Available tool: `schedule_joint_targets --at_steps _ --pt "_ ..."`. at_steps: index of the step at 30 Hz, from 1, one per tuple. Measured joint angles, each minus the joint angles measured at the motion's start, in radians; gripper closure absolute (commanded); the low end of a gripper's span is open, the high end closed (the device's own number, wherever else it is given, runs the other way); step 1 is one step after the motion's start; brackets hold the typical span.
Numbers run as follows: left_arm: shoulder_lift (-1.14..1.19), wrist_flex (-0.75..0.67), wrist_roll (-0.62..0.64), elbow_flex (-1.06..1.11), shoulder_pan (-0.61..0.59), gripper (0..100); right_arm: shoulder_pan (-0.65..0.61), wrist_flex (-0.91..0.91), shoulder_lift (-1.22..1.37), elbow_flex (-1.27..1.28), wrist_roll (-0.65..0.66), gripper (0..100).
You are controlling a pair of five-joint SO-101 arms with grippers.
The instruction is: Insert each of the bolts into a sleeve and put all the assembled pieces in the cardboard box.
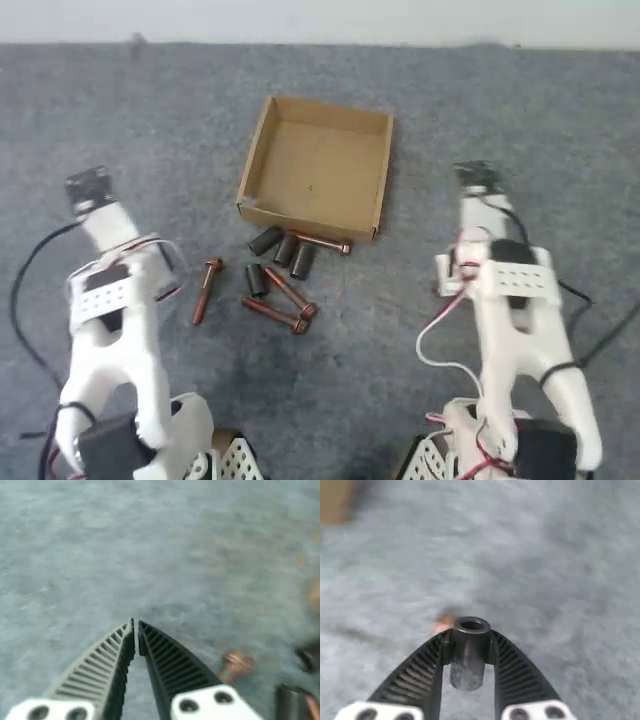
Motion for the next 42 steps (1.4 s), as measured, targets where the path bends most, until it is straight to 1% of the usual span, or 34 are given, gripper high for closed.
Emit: schedule_joint_targets --at_steps 3,6,9,11,14,17,20,24,26,29,32,34,38,42 --pt "0.000 0.077 0.000 -0.068 0.115 99 0.080 -0.015 0.000 0.020 -0.006 99.2" --pt "0.000 0.196 0.000 -0.172 0.241 99 0.144 -0.018 0.000 0.025 -0.035 99.2" --pt "0.000 0.324 0.018 -0.288 0.397 99 0.233 -0.046 0.000 0.043 -0.063 99.2" --pt "0.000 0.370 0.054 -0.348 0.519 99 0.282 -0.080 0.000 0.077 -0.064 99.2" --pt "0.000 0.374 0.098 -0.391 0.721 99 0.299 -0.106 0.000 0.107 -0.051 99.2" --pt "0.000 0.313 0.152 -0.396 0.918 99 0.307 -0.115 0.000 0.109 -0.044 99.2" --pt "0.026 0.219 0.218 -0.396 1.051 99 0.331 -0.115 0.000 0.109 -0.044 99.2" --pt "0.158 0.081 0.290 -0.396 1.129 99 0.336 -0.115 0.000 0.109 -0.044 99.2" --pt "0.265 0.011 0.292 -0.413 1.168 99 0.336 -0.115 0.000 0.109 -0.044 99.2" --pt "0.422 -0.028 0.298 -0.489 1.238 99 0.336 -0.115 0.000 0.109 -0.044 99.2" --pt "0.546 -0.035 0.298 -0.569 1.283 99 0.336 -0.115 0.000 0.109 -0.044 99.2" --pt "0.600 -0.017 0.298 -0.618 1.287 99 0.336 -0.115 0.000 0.109 -0.044 99.2" --pt "0.624 0.055 0.298 -0.681 1.293 99 0.336 -0.115 0.000 0.109 -0.044 99.2" --pt "0.624 0.069 0.298 -0.689 1.310 99 0.336 -0.115 0.000 0.109 -0.044 99.2"
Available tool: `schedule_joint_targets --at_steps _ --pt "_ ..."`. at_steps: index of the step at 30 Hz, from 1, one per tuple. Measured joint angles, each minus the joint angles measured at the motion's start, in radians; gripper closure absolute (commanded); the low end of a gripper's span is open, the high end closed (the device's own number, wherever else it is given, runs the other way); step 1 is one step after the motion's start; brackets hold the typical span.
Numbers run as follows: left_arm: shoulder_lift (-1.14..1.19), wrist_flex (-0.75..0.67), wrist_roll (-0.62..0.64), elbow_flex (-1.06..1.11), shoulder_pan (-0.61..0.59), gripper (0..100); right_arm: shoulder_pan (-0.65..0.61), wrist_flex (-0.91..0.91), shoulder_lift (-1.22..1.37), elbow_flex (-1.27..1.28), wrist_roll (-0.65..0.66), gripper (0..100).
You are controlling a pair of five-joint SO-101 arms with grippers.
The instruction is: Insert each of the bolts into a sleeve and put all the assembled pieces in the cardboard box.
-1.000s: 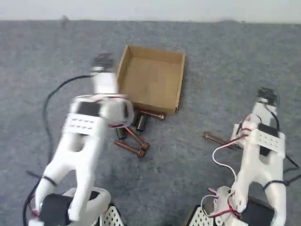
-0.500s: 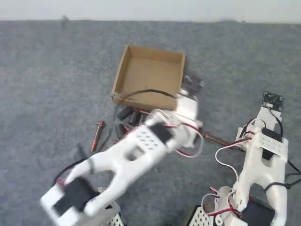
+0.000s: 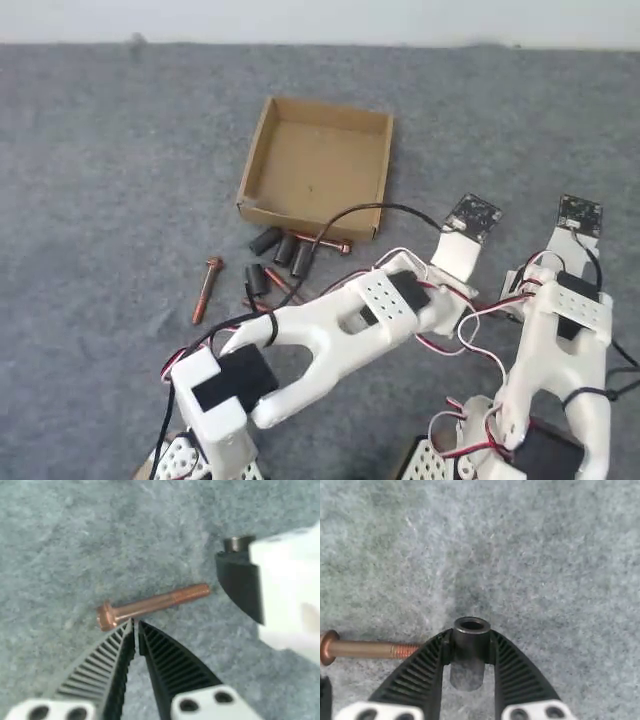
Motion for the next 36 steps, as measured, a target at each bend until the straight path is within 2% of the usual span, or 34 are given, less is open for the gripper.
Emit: schedule_joint_targets --at_steps 3,9,13,19,21,27,34,36 --pt "0.015 0.000 0.008 -0.002 -0.003 99 0.000 0.000 0.000 0.000 0.000 99.2" --pt "0.158 0.011 0.137 -0.129 -0.026 99 0.000 0.000 0.000 0.000 0.000 99.2" --pt "0.201 0.037 0.146 -0.216 -0.038 99 0.000 0.000 0.000 0.000 0.000 99.2" --pt "0.201 0.051 0.155 -0.232 -0.035 99 0.000 0.000 0.000 0.000 0.000 99.2" --pt "0.201 0.094 0.216 -0.235 -0.035 99 0.000 0.000 0.000 0.000 0.000 99.2" --pt "0.114 0.219 0.514 -0.235 -0.037 99 0.000 0.000 0.000 0.000 0.000 99.2" --pt "0.083 0.239 0.563 -0.235 -0.028 98 0.000 0.000 0.000 0.000 0.000 99.2" --pt "0.083 0.239 0.595 -0.235 -0.029 93 0.000 0.000 0.000 0.000 0.000 99.2"
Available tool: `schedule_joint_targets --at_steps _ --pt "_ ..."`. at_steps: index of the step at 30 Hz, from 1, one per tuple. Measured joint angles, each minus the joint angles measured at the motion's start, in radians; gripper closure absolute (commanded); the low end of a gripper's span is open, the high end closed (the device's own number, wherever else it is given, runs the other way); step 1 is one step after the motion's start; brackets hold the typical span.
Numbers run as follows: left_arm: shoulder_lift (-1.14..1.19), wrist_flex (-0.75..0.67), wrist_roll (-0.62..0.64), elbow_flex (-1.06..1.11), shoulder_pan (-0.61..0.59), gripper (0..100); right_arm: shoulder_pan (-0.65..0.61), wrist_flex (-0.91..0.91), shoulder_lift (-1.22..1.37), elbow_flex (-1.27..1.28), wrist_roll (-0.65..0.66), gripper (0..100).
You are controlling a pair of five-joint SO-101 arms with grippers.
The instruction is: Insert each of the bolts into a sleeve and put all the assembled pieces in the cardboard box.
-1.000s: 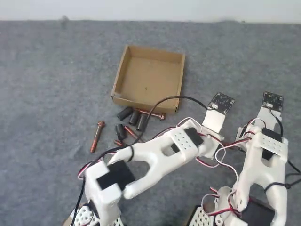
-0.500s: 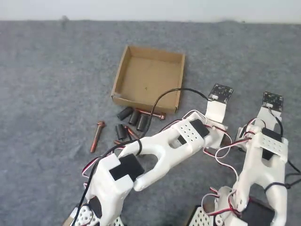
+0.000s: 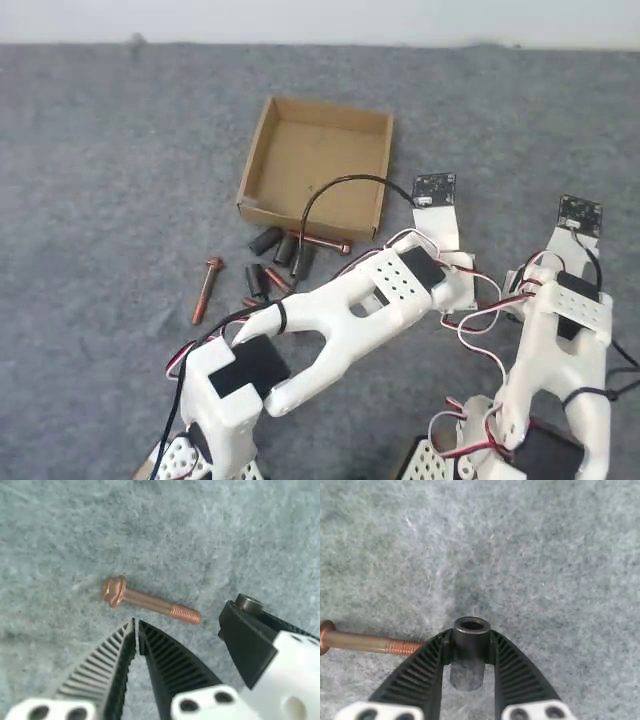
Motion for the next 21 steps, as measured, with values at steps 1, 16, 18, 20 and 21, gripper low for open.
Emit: schedule_joint_targets --at_steps 1,16,18,20,21 --pt "0.000 0.000 0.034 0.000 0.000 87 0.000 0.000 0.000 0.000 0.000 99.2" --pt "0.038 0.000 0.210 0.002 -0.003 76 0.000 0.000 0.000 0.003 0.000 99.2" --pt "0.038 -0.011 0.216 0.002 -0.026 76 0.000 0.000 0.000 0.003 0.000 99.2" --pt "0.038 -0.014 0.218 0.002 -0.044 76 0.000 0.000 0.000 0.003 0.000 99.2" --pt "0.038 -0.017 0.218 0.002 -0.046 76 0.000 -0.002 0.000 0.003 0.000 99.2"
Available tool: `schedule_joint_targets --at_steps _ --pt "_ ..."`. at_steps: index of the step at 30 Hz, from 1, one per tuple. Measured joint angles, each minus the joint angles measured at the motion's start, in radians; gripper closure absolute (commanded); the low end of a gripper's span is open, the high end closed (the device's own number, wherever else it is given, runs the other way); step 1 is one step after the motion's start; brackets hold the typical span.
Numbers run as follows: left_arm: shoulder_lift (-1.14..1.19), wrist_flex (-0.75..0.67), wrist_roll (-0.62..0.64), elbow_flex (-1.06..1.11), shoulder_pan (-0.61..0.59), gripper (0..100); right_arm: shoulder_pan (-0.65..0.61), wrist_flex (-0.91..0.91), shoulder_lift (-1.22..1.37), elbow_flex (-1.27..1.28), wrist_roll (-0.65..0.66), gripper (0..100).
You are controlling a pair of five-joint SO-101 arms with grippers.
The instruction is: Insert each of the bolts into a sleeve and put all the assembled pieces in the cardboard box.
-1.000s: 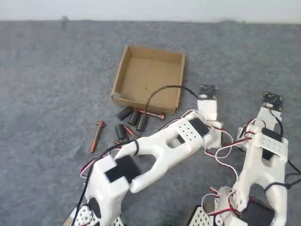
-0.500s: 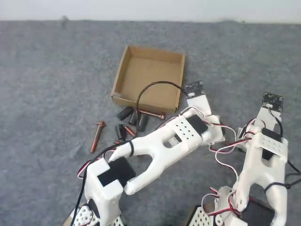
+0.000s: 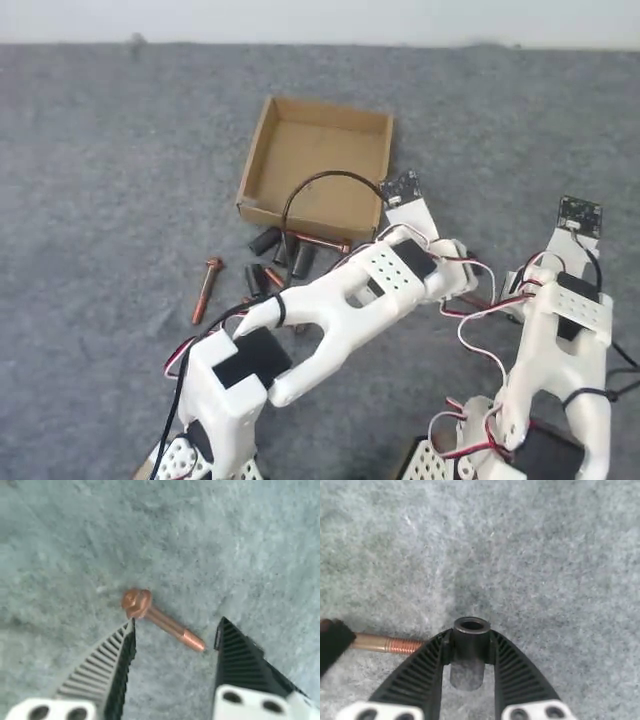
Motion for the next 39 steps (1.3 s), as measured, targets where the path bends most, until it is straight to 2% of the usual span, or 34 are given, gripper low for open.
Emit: schedule_joint_targets --at_steps 7,16,19,22,24,33,36,39 --pt "0.095 0.005 0.000 -0.025 0.000 76 0.000 -0.021 0.061 0.000 0.000 99.2" --pt "0.265 0.175 0.021 -0.267 0.000 76 0.000 -0.021 0.064 0.000 0.000 99.2" --pt "0.293 0.186 0.028 -0.305 0.000 83 0.000 -0.021 0.064 0.000 0.000 99.2" --pt "0.302 0.186 0.028 -0.315 0.000 100 0.000 -0.021 0.064 0.000 0.000 99.2" --pt "0.302 0.184 0.017 -0.324 -0.002 97 0.000 -0.021 0.064 0.000 0.000 99.2" --pt "0.304 0.206 -0.031 -0.333 0.000 99 0.000 -0.021 0.064 0.000 0.000 99.2" --pt "0.299 0.239 -0.089 -0.339 -0.012 99 0.000 -0.021 0.064 0.000 0.000 99.2" --pt "0.278 0.301 -0.222 -0.339 -0.048 99 0.000 -0.021 0.064 0.000 0.000 99.2"
